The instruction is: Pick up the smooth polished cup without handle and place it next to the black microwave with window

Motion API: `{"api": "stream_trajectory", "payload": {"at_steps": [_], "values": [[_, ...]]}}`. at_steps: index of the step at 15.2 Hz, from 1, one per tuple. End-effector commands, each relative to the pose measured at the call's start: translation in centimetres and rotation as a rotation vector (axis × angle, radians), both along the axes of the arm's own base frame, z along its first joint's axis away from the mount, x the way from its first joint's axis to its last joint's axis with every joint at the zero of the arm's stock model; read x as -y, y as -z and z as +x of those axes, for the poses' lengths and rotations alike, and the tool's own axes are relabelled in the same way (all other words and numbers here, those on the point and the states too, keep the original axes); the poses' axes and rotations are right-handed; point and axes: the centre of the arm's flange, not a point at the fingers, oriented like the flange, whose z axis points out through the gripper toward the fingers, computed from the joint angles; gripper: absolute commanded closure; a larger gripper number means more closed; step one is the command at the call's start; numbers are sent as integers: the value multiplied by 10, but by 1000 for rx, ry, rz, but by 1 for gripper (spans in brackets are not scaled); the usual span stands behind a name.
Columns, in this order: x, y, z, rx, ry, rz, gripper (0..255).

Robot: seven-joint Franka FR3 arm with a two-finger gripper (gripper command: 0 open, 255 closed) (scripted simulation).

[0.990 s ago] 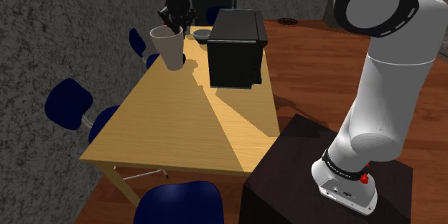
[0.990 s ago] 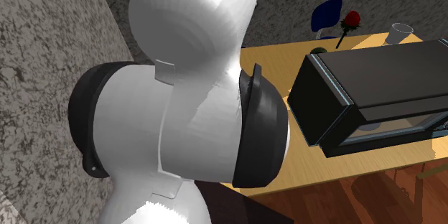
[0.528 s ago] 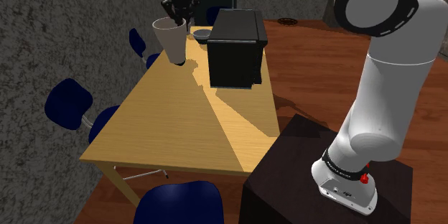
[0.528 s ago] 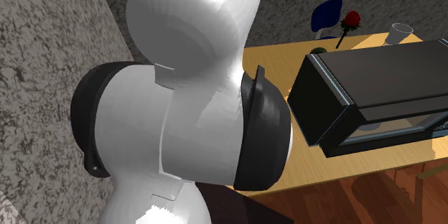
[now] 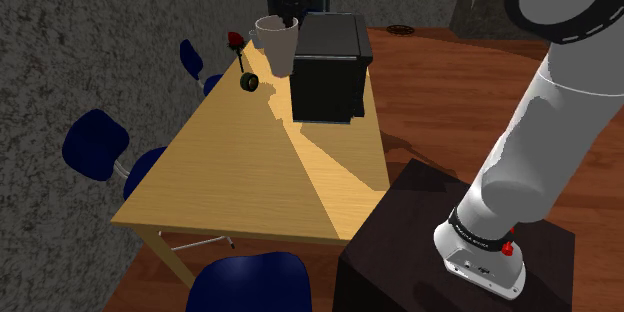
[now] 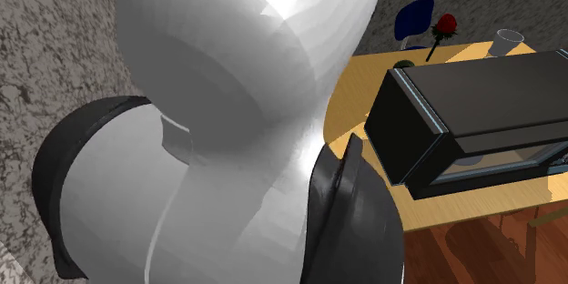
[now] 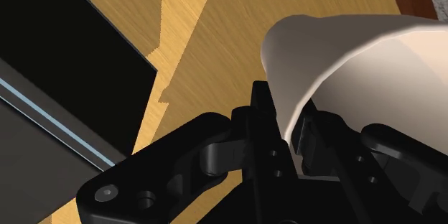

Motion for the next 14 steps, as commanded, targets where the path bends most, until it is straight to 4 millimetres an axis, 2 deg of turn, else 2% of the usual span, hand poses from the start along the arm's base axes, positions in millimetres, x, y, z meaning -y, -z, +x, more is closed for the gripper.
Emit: {"api": "stream_trajectory", "payload": {"at_steps": [1, 14], "values": [[26, -1, -9, 0, -2, 1, 255], [189, -1, -64, 0, -2, 1, 255]]}}
